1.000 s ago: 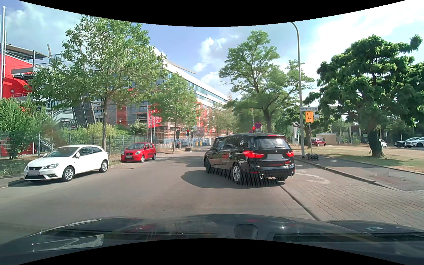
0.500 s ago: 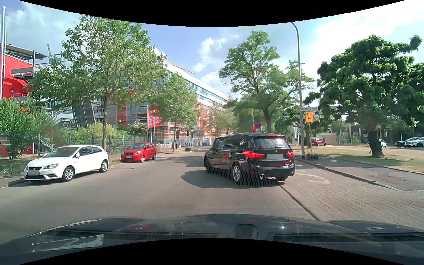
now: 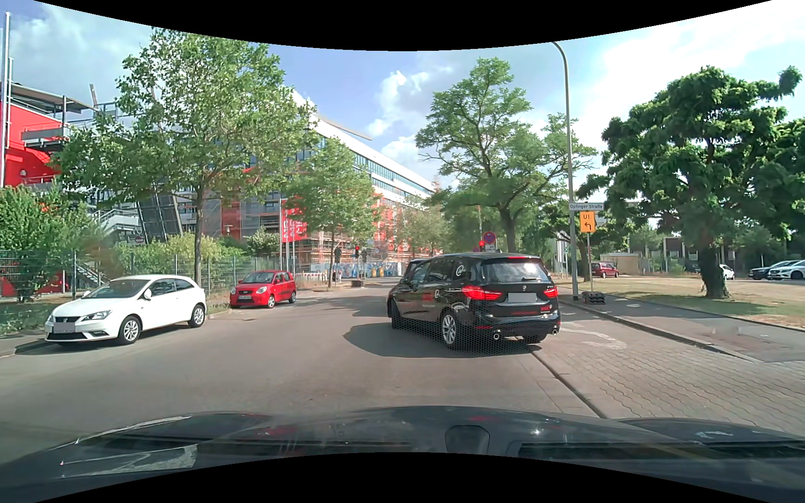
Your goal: Follow the waypoints while adhering to traffic rules and regulations
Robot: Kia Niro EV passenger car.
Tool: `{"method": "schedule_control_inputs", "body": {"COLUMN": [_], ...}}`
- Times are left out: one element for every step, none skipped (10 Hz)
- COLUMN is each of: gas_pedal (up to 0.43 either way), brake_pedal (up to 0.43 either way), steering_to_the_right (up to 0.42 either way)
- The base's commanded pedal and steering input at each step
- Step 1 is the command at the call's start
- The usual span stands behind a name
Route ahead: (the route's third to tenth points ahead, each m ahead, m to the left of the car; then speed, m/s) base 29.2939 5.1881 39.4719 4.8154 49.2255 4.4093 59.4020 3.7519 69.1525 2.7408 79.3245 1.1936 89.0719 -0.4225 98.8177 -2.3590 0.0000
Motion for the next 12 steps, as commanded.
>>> {"method": "schedule_control_inputs", "body": {"gas_pedal": [0.000, 0.000, 0.000, 0.000, 0.000, 0.000, 0.000, 0.000, 0.000, 0.000, 0.000, 0.000], "brake_pedal": [0.323, 0.323, 0.323, 0.323, 0.323, 0.323, 0.323, 0.323, 0.317, 0.323, 0.317, 0.323], "steering_to_the_right": [0.000, 0.000, 0.000, -0.001, -0.001, 0.000, -0.001, 0.000, 0.000, 0.000, 0.000, -0.001]}}
